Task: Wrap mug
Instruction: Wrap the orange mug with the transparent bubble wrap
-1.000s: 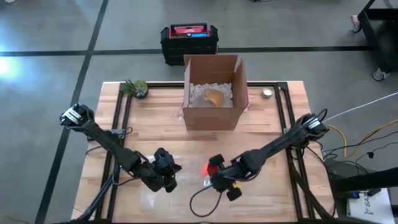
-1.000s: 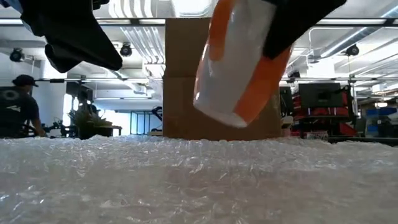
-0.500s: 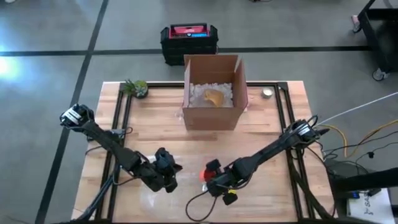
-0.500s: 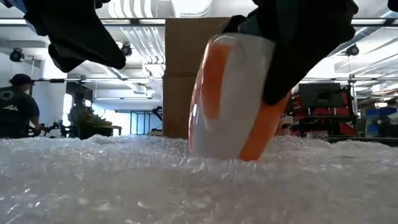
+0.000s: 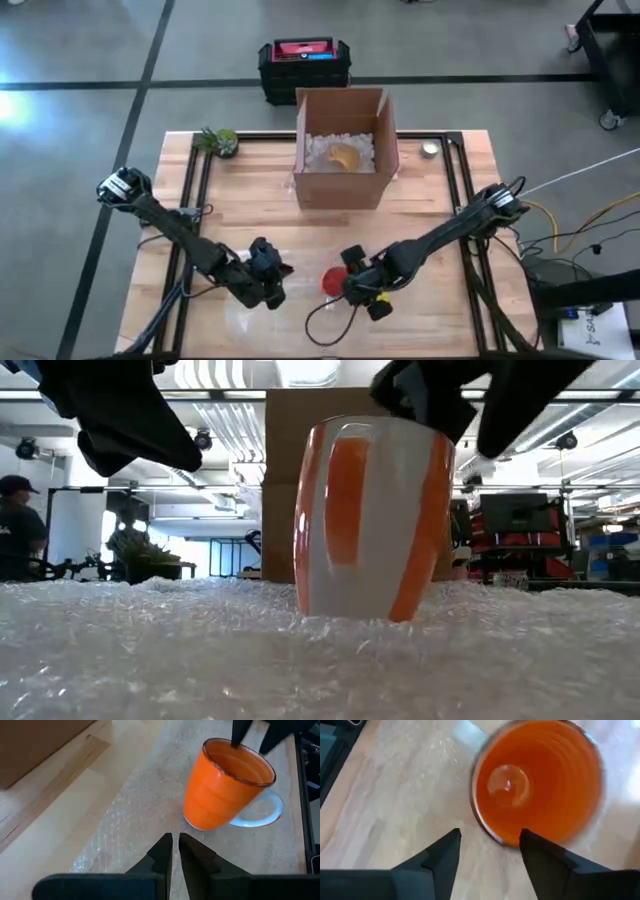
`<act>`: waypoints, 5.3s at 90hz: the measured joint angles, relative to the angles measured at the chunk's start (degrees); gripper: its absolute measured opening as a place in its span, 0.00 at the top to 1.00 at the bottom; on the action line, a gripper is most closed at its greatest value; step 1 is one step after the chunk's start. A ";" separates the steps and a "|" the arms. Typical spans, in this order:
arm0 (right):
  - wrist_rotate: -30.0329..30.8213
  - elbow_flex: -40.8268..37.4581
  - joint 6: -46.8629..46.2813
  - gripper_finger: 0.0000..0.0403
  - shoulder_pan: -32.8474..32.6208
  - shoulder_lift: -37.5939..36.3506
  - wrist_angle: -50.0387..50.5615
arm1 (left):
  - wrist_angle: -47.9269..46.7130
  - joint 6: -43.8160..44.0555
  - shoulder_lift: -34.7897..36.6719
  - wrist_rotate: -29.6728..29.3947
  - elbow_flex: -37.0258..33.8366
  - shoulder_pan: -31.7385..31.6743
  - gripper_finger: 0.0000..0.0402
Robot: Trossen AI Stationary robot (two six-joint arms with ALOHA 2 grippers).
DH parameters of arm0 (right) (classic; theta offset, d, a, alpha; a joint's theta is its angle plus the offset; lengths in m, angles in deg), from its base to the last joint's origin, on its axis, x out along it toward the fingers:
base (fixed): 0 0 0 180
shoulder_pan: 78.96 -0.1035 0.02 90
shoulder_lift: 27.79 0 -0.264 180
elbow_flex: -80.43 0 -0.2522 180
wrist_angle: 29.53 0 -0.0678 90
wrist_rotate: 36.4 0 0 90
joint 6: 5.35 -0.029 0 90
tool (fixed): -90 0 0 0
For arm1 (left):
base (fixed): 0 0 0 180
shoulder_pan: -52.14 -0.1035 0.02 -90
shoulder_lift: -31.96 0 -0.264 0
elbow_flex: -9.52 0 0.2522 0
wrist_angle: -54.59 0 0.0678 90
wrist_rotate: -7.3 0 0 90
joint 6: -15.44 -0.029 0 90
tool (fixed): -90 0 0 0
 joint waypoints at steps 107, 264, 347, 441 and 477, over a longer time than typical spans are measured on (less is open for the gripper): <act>0.71 -44.76 -48.55 0.57 -18.18 -19.51 -12.09 | 1.10 -0.01 -2.58 -2.03 -0.22 -0.92 0.95; 17.59 -16.98 4.57 0.99 -2.64 1.43 -46.39 | 21.17 -16.10 -17.09 5.36 13.26 -6.69 0.95; 16.70 2.55 -3.83 0.63 -3.51 -3.42 4.76 | 11.64 -13.08 -20.98 9.03 16.26 -6.71 0.95; 10.25 -23.28 0.54 1.00 -1.32 -6.48 -47.98 | 15.80 -13.49 -20.98 8.48 16.28 -7.02 0.95; 9.37 -22.20 -0.49 1.00 -1.44 -2.24 -48.44 | 14.96 -13.49 -17.10 10.38 16.24 -6.65 0.95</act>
